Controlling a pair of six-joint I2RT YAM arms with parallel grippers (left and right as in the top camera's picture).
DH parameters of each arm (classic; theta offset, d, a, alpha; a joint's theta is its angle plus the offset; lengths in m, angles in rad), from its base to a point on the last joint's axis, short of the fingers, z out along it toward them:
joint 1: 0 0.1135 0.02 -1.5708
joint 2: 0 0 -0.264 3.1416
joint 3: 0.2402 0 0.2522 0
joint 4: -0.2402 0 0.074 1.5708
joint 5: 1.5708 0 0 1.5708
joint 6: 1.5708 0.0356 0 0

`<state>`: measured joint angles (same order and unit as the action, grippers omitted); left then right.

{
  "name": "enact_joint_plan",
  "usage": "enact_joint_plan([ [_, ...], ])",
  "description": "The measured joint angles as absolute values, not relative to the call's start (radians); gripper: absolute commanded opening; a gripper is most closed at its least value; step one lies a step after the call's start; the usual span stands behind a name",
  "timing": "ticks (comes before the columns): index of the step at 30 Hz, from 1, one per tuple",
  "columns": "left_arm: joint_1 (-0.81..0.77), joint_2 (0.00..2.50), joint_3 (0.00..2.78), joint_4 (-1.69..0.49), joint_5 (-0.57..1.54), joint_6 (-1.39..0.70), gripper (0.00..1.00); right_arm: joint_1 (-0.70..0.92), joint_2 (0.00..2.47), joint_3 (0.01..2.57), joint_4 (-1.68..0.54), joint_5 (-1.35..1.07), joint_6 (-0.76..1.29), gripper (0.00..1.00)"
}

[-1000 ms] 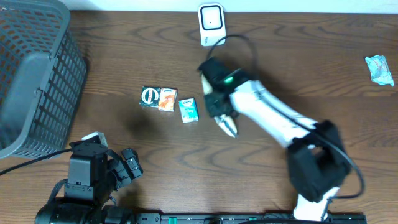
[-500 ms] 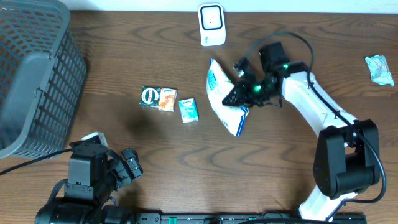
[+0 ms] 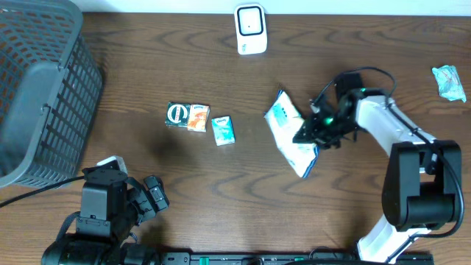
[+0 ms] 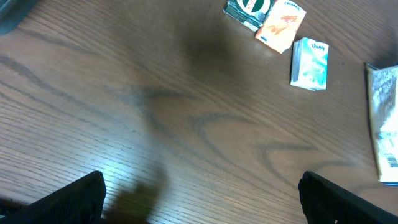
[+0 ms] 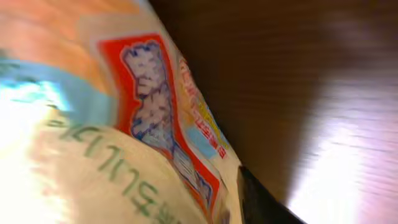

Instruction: Scan the item barcode

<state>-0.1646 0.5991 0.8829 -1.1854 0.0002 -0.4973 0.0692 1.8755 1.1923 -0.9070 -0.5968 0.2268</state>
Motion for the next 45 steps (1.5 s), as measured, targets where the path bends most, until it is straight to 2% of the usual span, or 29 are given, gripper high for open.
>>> enact_joint_plan([
  [1, -0.165, 0.599, 0.883, -1.186, 0.0, -0.498, 0.98, 0.063, 1.876, 1.216, -0.939, -0.561, 0.228, 0.42],
  [2, -0.165, 0.599, 0.883, -1.186, 0.001, -0.497, 0.98, 0.057, 1.876, 1.242, -0.967, -0.526, 0.229, 0.55],
  [4, -0.165, 0.599, 0.883, -1.186, 0.0, -0.497, 0.98, 0.053, 1.876, 1.295, -1.006, -0.457, 0.233, 0.88],
  [5, -0.165, 0.599, 0.883, -1.185, 0.0, -0.497, 0.98, 0.054, 1.875, 1.317, -1.014, -0.429, 0.234, 0.91],
  [9, -0.165, 0.599, 0.883, -1.185, 0.0, -0.497, 0.98, 0.059, 1.874, 1.353, -0.991, -0.365, 0.207, 0.92],
  [12, -0.165, 0.599, 0.883, -1.185, 0.001, -0.497, 0.98, 0.064, 1.874, 1.353, -0.964, -0.343, 0.184, 0.99],
  [22, -0.165, 0.599, 0.883, -1.186, 0.001, -0.497, 0.98, 0.075, 1.874, 1.339, -0.845, -0.321, 0.113, 0.99],
  [31, -0.165, 0.599, 0.883, -1.185, 0.001, -0.497, 0.98, 0.075, 1.874, 1.185, -0.665, -0.271, 0.101, 0.99],
  [32, -0.165, 0.599, 0.883, -1.186, 0.001, -0.497, 0.98, 0.075, 1.874, 1.175, -0.656, -0.269, 0.1, 0.98],
  [39, -0.165, 0.599, 0.883, -1.186, 0.001, -0.497, 0.98, 0.075, 1.874, 1.161, -0.616, -0.27, 0.075, 0.72],
  [43, -0.165, 0.599, 0.883, -1.185, 0.001, -0.497, 0.97, 0.075, 1.873, 1.147, -0.598, -0.289, 0.072, 0.21],
  [45, -0.165, 0.599, 0.883, -1.185, 0.001, -0.497, 0.97, 0.075, 1.866, 1.138, -0.589, -0.308, 0.069, 0.01],
])
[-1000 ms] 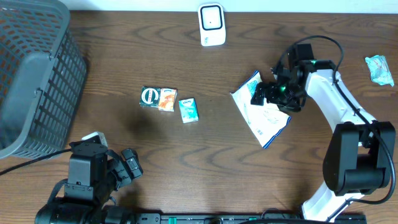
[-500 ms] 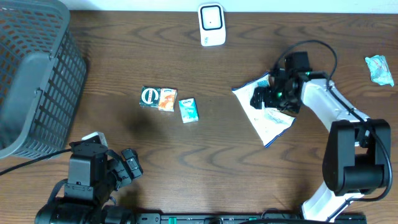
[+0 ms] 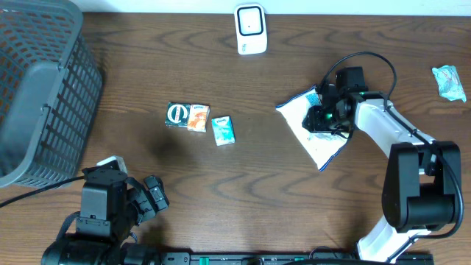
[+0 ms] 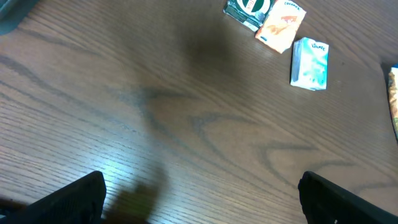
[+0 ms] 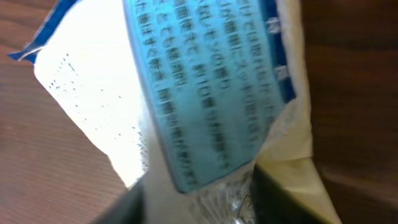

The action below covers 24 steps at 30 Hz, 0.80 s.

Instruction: Scan the item barcode

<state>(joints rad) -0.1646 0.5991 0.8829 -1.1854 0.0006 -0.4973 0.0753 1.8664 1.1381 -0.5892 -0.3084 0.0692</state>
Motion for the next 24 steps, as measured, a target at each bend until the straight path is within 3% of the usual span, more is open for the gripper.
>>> enact_joint_plan([
  [14, -0.165, 0.599, 0.883, -1.185, 0.001, -0.497, 0.98, 0.071, 1.844, 1.131, -0.608, -0.627, 0.152, 0.01],
  [24, -0.165, 0.599, 0.883, -1.185, 0.001, -0.497, 0.98, 0.071, 1.597, 1.155, -0.558, -0.817, 0.439, 0.01],
])
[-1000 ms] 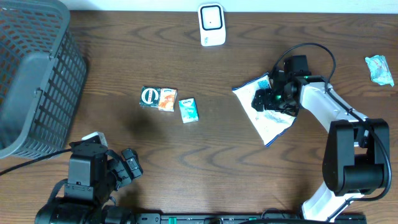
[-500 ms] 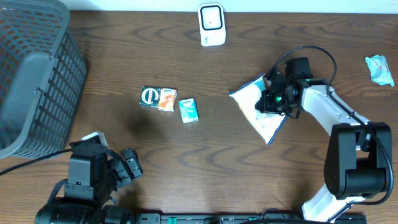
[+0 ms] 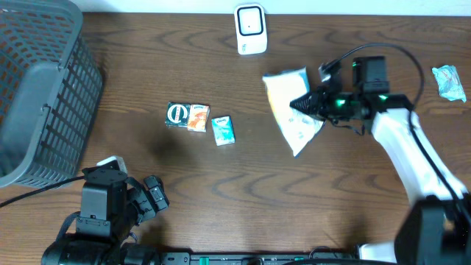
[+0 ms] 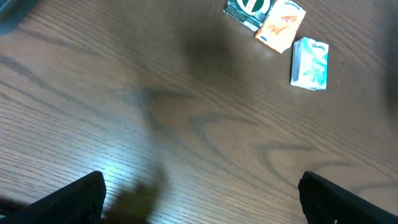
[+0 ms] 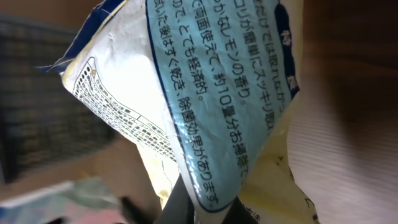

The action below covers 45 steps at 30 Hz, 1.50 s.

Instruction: Scan the item barcode

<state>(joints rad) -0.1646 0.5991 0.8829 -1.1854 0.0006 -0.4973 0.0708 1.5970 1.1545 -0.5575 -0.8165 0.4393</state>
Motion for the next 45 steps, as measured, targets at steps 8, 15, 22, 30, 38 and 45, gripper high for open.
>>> enact_joint_plan([
  [8, -0.165, 0.599, 0.883, -1.186, 0.001, -0.497, 0.98, 0.076, 1.328, 1.163, -0.497, -0.813, 0.657, 0.02],
  [15, -0.165, 0.599, 0.883, -1.185, 0.0, -0.497, 0.98, 0.126, 1.153, 1.163, -0.496, -0.661, 0.963, 0.02],
  [22, -0.165, 0.599, 0.883, -1.186, 0.001, -0.497, 0.98, 0.159, 1.127, 1.163, -0.491, -0.595, 1.308, 0.01],
  [30, -0.165, 0.599, 0.883, -1.185, 0.001, -0.497, 0.98, 0.173, 1.132, 1.163, -0.489, -0.56, 1.372, 0.02],
  [38, -0.165, 0.599, 0.883, -1.186, 0.001, -0.497, 0.98, 0.173, 1.18, 1.163, -0.518, -0.514, 1.338, 0.01],
  [45, -0.165, 0.599, 0.883, -1.186, 0.001, -0.497, 0.98, 0.238, 1.301, 1.166, -0.572, -0.207, 1.109, 0.01],
])
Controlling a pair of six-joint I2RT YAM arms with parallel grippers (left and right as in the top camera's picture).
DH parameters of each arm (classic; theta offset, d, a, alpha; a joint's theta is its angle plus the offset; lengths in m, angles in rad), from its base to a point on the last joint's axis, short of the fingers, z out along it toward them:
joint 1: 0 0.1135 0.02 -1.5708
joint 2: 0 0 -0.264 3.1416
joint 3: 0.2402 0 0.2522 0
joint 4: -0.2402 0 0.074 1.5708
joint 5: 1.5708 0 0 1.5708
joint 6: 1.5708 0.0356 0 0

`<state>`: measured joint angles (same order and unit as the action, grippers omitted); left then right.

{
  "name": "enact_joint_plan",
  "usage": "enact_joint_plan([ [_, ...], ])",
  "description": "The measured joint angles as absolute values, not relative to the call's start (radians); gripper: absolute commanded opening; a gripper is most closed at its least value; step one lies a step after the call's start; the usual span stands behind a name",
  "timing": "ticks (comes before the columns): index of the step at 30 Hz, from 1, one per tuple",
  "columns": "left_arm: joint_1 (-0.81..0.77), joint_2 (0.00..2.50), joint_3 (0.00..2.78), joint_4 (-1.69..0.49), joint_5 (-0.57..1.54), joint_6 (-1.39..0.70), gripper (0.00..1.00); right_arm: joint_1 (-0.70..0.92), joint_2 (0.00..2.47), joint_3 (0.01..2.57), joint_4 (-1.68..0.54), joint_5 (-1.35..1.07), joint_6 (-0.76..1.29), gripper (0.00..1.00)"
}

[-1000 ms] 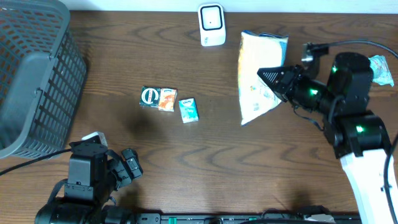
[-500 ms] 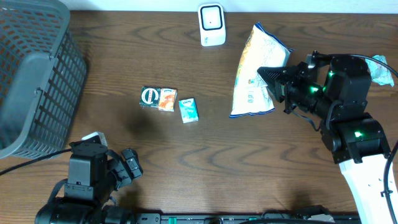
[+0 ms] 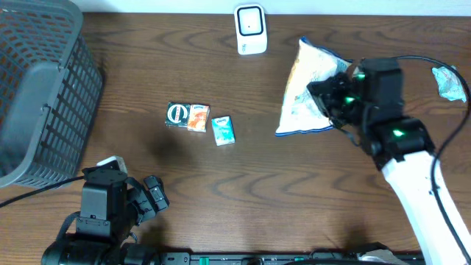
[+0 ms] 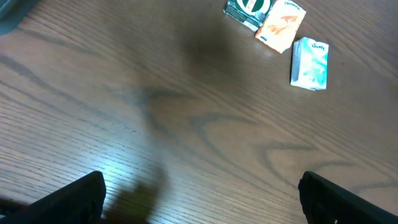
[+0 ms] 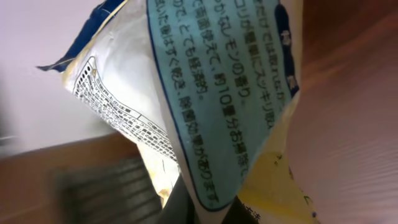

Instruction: Scan the item barcode

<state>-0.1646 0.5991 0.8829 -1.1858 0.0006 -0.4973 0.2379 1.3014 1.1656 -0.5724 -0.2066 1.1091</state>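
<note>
My right gripper (image 3: 329, 97) is shut on a white and blue plastic packet (image 3: 307, 88), held in the air right of the white barcode scanner (image 3: 250, 29) at the table's back edge. In the right wrist view the packet (image 5: 205, 99) fills the frame, its printed back with Japanese text toward the camera, pinched at its lower part between the fingers. My left gripper (image 4: 202, 199) stands open low over bare table at the front left, nothing between its fingers (image 4: 74, 196).
A grey mesh basket (image 3: 37, 88) stands at the far left. Three small packs (image 3: 199, 119) lie mid-table, also seen in the left wrist view (image 4: 286, 31). A small teal wrapper (image 3: 449, 81) lies at the far right edge.
My right arm has risen and swung so the packet now stands higher and further right, tilted more upright. The left arm has not moved.
The packet lay on the table with my right gripper at it. Then the gripper was shut on it, the packet shifted right. Then it hung lifted nearer the scanner, and now it is held higher, its printed side turned.
</note>
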Motion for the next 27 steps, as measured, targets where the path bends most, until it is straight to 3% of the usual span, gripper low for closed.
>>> enact_joint_plan([
  [16, -0.165, 0.599, 0.883, -1.185, 0.0, -0.497, 0.98, 0.411, 1.665, 1.166, -0.701, 0.623, 0.726, 0.01],
  [21, -0.165, 0.599, 0.883, -1.186, 0.0, -0.497, 0.98, 0.441, 1.764, 1.166, -0.721, 0.717, 0.706, 0.01],
  [27, -0.165, 0.599, 0.883, -1.186, 0.001, -0.497, 0.98, 0.481, 1.945, 1.169, -0.77, 0.842, 0.69, 0.17],
])
